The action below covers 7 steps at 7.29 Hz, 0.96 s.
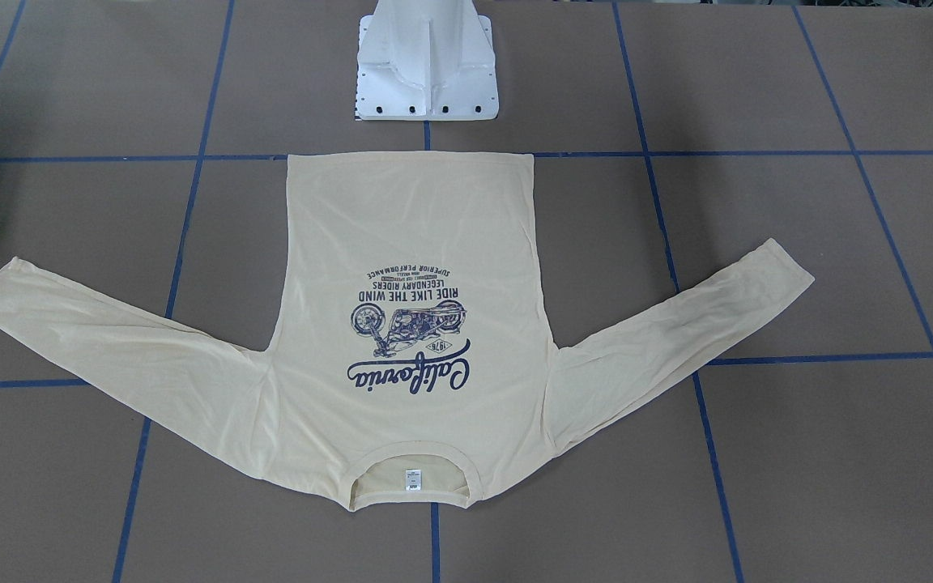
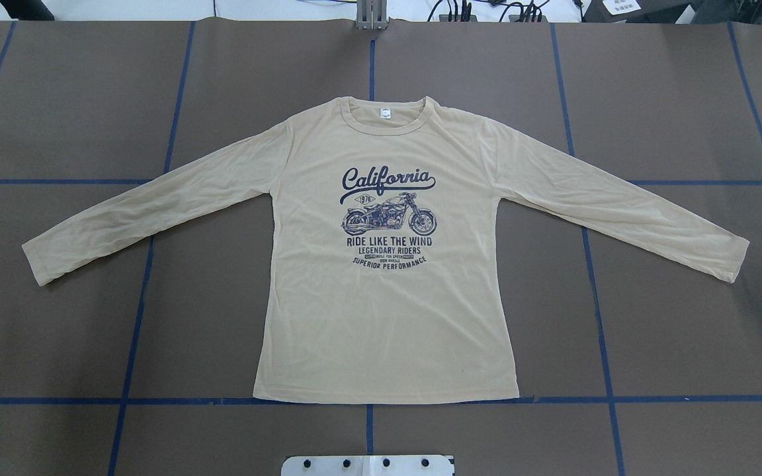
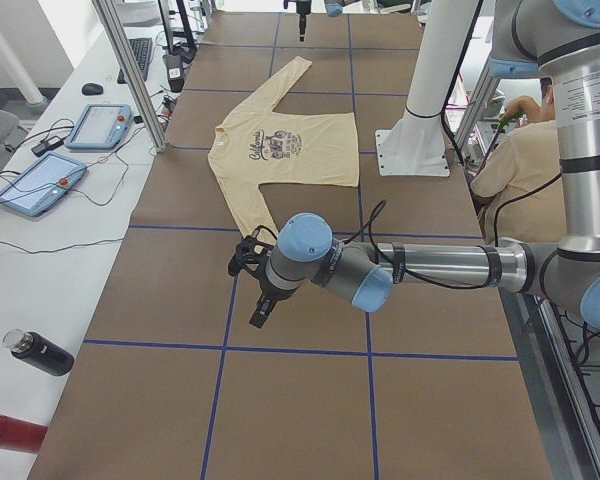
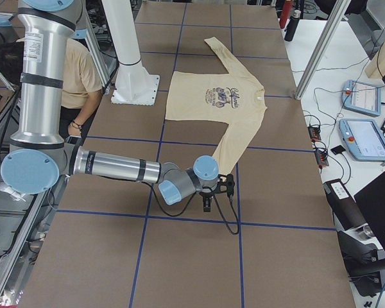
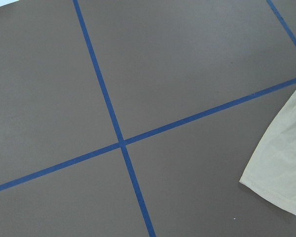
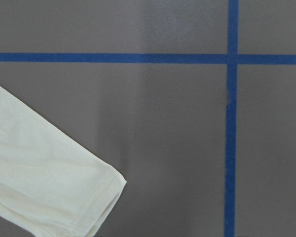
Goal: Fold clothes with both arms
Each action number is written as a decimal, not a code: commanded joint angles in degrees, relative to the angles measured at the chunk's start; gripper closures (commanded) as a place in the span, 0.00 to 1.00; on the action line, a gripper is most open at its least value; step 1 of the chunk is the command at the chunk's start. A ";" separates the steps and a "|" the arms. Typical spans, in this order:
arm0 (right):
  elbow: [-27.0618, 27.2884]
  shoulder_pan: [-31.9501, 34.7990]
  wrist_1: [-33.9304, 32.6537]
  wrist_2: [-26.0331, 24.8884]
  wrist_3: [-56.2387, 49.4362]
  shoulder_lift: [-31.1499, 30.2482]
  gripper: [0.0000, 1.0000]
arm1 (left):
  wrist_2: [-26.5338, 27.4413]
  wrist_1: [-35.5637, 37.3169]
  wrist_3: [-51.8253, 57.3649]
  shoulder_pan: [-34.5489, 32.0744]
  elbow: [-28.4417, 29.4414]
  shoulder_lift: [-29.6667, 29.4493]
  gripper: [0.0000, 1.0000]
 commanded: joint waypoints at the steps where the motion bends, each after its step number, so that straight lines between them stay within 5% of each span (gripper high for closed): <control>1: -2.81 -3.71 0.94 -1.36 2.11 2.95 0.04 | 0.12 -1.54 -0.02 0.06 0.14 0.00 0.00; 4: -4.83 -4.61 0.85 -2.68 2.29 4.45 0.02 | 0.03 -1.64 0.07 0.06 0.14 0.00 0.00; 5: -5.28 -4.61 0.85 -2.68 2.38 4.54 0.08 | 0.03 -1.81 0.07 0.06 0.14 0.00 0.00; 6: -5.29 -4.61 0.76 -2.60 3.25 4.54 0.28 | 0.12 -1.90 -0.11 0.06 0.14 0.00 0.00; 7: -5.29 -4.70 0.85 -2.51 4.83 4.54 0.33 | 0.03 -1.90 -0.20 0.06 0.14 0.00 0.00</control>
